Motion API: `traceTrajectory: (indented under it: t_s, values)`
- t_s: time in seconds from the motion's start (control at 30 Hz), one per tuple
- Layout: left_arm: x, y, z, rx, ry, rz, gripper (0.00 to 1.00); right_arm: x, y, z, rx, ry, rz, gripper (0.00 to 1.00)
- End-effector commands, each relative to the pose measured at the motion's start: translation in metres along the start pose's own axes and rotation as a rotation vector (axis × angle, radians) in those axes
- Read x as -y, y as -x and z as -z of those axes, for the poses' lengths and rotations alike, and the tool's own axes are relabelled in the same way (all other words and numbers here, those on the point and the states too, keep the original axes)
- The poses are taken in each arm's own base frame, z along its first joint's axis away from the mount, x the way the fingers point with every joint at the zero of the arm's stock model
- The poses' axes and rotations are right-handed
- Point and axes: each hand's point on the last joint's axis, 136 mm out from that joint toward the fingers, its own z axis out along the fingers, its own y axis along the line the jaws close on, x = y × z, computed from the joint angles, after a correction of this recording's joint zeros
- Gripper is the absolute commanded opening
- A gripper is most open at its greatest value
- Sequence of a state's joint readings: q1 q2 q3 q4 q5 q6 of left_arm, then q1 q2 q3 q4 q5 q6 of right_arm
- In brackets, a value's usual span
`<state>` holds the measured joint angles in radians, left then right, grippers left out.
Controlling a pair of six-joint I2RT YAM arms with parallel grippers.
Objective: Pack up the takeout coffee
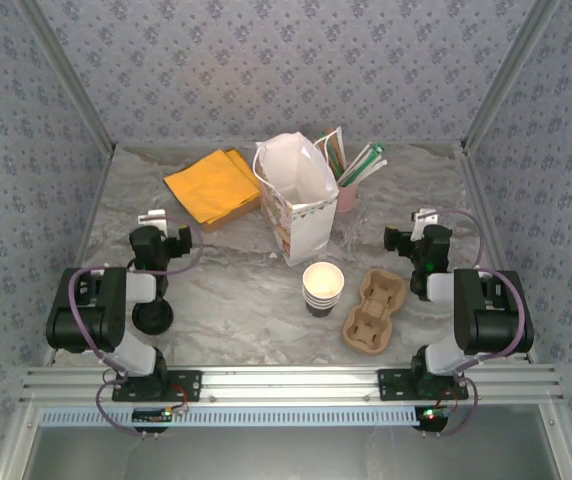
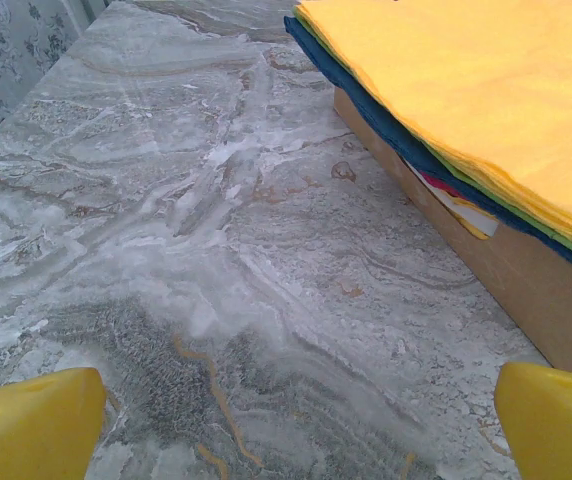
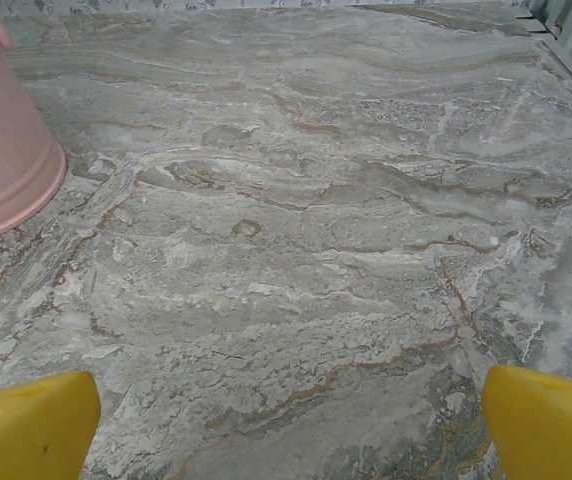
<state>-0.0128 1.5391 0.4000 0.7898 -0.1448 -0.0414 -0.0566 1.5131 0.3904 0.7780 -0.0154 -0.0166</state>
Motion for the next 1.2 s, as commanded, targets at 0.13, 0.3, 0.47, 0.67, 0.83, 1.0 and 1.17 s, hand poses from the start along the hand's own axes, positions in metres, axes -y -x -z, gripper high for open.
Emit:
traceTrajectory:
  t_s: [0.13, 0.3, 0.47, 0.67, 0.83, 1.0, 1.17]
  values:
    - [0.0, 0.014, 0.0, 0.05, -0.01, 0.001, 1.0, -0.001, 0.002, -0.002, -0.001, -0.001, 0.011, 1.0]
    - [0.0, 0.014, 0.0, 0.05, -0.009, 0.0, 1.0, -0.001, 0.002, -0.002, -0.001, 0.0, 0.01, 1.0]
    - [0.0, 0.014, 0.0, 0.05, -0.009, 0.0, 1.0, -0.002, 0.002, -0.002, -0.001, 0.0, 0.012, 1.0]
    - [0.0, 0.015, 0.0, 0.05, -0.009, 0.001, 1.0, -0.001, 0.002, -0.002, 0.0, -0.001, 0.012, 1.0]
    - [0.0, 0.013, -0.001, 0.045, -0.01, 0.002, 1.0, -0.001, 0.002, -0.002, -0.002, -0.004, 0.014, 1.0]
    - [0.0, 0.014, -0.001, 0.046, -0.014, 0.004, 1.0, -0.001, 0.002, -0.002, -0.003, 0.0, 0.01, 1.0]
    - [-0.013, 0.035, 0.004, -0.052, 0.065, 0.012, 1.0, -0.002, 0.03, 0.01, -0.034, -0.053, 0.038, 1.0]
